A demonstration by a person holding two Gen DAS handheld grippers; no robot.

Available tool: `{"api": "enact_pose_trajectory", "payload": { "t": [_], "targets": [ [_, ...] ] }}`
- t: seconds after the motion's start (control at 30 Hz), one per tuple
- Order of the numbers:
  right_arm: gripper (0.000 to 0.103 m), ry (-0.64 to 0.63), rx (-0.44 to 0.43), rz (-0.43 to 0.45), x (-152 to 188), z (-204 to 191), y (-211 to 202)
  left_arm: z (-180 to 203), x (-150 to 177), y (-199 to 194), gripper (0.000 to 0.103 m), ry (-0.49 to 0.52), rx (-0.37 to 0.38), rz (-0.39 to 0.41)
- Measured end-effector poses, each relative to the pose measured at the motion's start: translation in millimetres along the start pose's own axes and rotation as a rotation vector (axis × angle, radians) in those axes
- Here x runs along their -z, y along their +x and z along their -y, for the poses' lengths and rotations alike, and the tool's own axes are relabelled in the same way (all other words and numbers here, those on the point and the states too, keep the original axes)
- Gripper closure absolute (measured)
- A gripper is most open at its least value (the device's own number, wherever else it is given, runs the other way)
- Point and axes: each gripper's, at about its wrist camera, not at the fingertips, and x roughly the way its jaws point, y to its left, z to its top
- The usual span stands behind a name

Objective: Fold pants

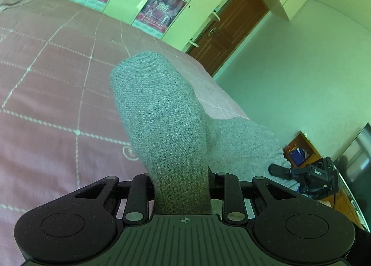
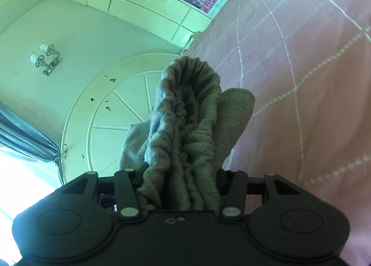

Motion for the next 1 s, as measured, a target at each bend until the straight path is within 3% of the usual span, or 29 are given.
{"api": "enact_pose_trajectory", "payload": {
  "t": [0.17, 0.4, 0.47, 0.57, 0.6, 0.63, 0.67, 0.7, 0.73, 0.77, 0.83, 0.9, 1.0],
  "targets": [
    [0.061, -0.038, -0.008, -0.009, -28.4, -8.1, 32.5, -21.9, -25.4, -2.4, 0.076, 0.01, -0.009, 0.011],
    [0.061, -0.089, -0.004, -0.076, -88.0, 2.5, 111.4, -86.0, -73.9, 37.4, 0.076, -0.055, -0.058, 0.019],
    [0.061, -0.087, -0.007, -0.085, -105.8, 9.3, 133.4, -115.4, -87.7, 54.7, 0.076, -0.121, -0.056, 0.039],
    [0.061, -0.1, 0.004, -0.1, -127.9, 20.8, 165.7, -175.8, -82.8, 80.9, 0.075, -0.347, 0.008, 0.109],
    [0.061, -0.113, 0.022, -0.104, -131.7, 28.3, 174.9, -193.0, -73.1, 93.9, 0.069, -0.404, 0.021, 0.121],
    [0.057, -0.144, 0.084, -0.112, -132.2, 41.2, 185.9, -204.0, -61.4, 106.0, 0.052, -0.421, -0.025, 0.126],
    [0.051, -0.136, 0.197, -0.127, -130.7, 57.5, 195.4, -212.0, -52.3, 113.4, 0.047, -0.401, -0.127, 0.139],
    [0.04, -0.111, 0.333, -0.14, -127.3, 73.1, 201.6, -215.4, -44.0, 118.0, 0.052, -0.36, -0.147, 0.165],
    [0.044, -0.122, 0.339, -0.116, -122.0, 83.0, 198.6, -212.5, -40.6, 119.3, 0.051, -0.32, -0.136, 0.187],
    [0.043, -0.131, 0.296, -0.085, -117.5, 85.7, 190.5, -206.8, -41.8, 120.7, 0.051, -0.291, -0.157, 0.182],
    [0.037, -0.173, 0.315, -0.048, -105.9, 79.5, 178.3, -199.0, -48.0, 120.3, 0.046, -0.258, -0.182, 0.156],
    [0.031, -0.197, 0.347, 0.022, -98.0, 69.3, 161.0, -186.6, -57.5, 109.3, 0.045, -0.211, -0.253, 0.138],
    [0.031, -0.249, 0.339, 0.109, -92.1, 46.0, 133.2, -164.1, -67.3, 69.0, 0.044, -0.07, -0.355, 0.171]
  ]
}}
